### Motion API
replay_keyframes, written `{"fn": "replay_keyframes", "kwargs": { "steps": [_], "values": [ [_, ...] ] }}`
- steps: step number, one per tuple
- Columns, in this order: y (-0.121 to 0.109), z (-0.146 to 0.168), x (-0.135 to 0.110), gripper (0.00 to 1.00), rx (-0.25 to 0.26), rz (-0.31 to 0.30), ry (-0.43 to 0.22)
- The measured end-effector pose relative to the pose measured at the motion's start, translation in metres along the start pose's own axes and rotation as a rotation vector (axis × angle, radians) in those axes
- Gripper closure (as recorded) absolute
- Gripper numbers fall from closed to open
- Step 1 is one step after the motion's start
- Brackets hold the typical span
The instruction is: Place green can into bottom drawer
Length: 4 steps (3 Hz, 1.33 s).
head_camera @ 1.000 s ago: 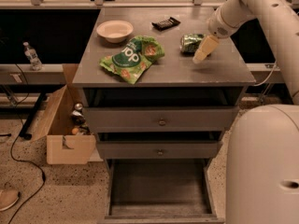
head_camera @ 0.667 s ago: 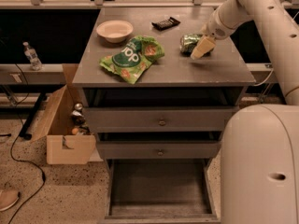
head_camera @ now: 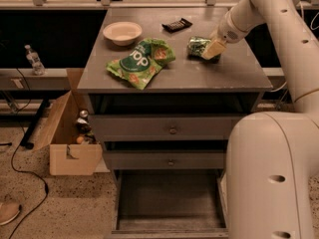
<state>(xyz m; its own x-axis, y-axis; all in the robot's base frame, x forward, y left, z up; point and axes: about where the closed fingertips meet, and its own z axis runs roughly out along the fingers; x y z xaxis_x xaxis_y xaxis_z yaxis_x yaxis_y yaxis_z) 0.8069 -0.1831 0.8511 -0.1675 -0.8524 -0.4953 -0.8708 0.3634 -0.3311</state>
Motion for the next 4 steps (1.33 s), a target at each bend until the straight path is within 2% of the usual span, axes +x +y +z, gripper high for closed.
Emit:
{"fn": "replay_keyframes", "kwargs": {
  "steps": [1, 2, 3, 4],
  "values": [
    [-0.002, -0.011, -0.005, 0.96, 0.01, -0.011, -0.022],
    [0.001, -0.049, -0.003, 1.0, 0.038, -0.015, -0.097],
    [0.016, -0.092, 0.005, 1.0, 0.054, -0.019, -0.195],
    [0.055, -0.113, 0.01, 1.0, 0.005, -0.048, -0.275]
  ]
}}
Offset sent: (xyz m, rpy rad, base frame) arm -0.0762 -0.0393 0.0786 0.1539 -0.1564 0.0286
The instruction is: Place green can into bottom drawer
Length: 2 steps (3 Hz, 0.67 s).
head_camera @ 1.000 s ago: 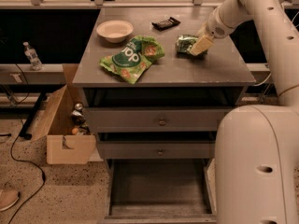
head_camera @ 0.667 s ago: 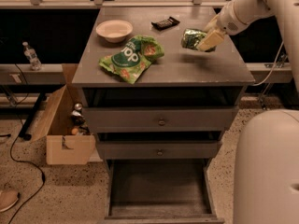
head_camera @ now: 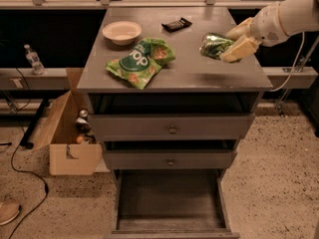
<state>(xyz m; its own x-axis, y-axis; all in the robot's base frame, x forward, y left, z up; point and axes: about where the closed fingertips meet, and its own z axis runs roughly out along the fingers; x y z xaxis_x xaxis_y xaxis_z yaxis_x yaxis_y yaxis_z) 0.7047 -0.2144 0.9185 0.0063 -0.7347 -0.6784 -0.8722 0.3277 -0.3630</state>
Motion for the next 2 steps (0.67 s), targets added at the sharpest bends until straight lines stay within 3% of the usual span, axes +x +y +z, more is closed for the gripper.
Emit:
{"fn": "replay_keyframes", "kwargs": {
  "steps": [1, 2],
  "values": [
    [0.0, 0.0, 0.0, 1.0, 0.0, 0.0, 0.0],
    [0.017, -0.001, 0.006, 1.0, -0.029, 0.011, -0.004]
  ]
}}
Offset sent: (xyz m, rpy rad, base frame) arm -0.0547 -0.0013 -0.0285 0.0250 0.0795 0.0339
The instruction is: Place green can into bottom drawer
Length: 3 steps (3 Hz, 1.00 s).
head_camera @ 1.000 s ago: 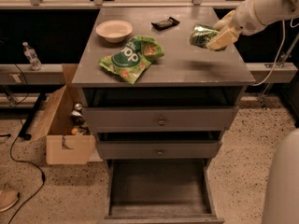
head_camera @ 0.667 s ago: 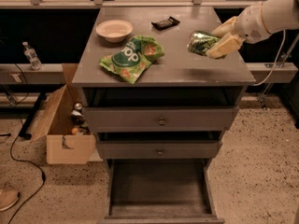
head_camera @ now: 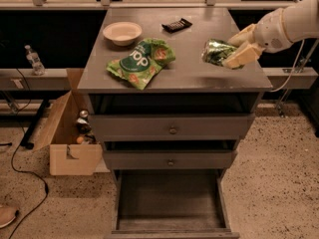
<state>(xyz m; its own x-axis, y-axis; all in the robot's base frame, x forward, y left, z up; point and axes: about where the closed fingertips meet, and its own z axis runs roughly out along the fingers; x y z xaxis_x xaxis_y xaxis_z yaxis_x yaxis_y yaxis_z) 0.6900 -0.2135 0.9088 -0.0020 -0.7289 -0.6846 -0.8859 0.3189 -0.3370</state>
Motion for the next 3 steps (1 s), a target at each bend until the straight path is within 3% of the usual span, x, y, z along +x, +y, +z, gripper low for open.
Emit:
{"fn": "replay_keyframes", "kwargs": {
  "steps": [1, 2, 3],
  "values": [
    [0.037, -0.01, 0.004, 1.0, -0.032, 0.017, -0.02],
    [0.076, -0.031, 0.002, 1.0, -0.008, 0.031, 0.008],
    [0.114, -0.045, 0.004, 1.0, 0.044, 0.071, 0.08]
  ]
}}
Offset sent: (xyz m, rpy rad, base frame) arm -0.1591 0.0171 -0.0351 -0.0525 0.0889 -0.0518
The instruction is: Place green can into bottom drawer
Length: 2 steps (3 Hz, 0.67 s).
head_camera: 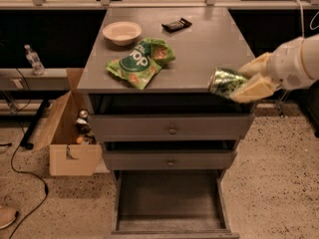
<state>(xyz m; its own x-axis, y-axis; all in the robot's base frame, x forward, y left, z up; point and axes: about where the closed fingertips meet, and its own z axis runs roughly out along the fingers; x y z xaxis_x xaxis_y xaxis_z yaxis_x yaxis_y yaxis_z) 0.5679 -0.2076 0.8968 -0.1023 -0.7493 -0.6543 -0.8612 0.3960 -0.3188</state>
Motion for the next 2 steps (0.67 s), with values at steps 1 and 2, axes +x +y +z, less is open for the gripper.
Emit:
{"fn": "replay_keyframes", "kwargs": {
  "steps": [1, 2],
  "values": [
    [0.043, 0.022, 0.026, 1.0, -0.006, 0.092, 0.058],
    [0.098, 0.069, 0.063, 1.0, -0.08, 0.193, 0.077]
  ]
}}
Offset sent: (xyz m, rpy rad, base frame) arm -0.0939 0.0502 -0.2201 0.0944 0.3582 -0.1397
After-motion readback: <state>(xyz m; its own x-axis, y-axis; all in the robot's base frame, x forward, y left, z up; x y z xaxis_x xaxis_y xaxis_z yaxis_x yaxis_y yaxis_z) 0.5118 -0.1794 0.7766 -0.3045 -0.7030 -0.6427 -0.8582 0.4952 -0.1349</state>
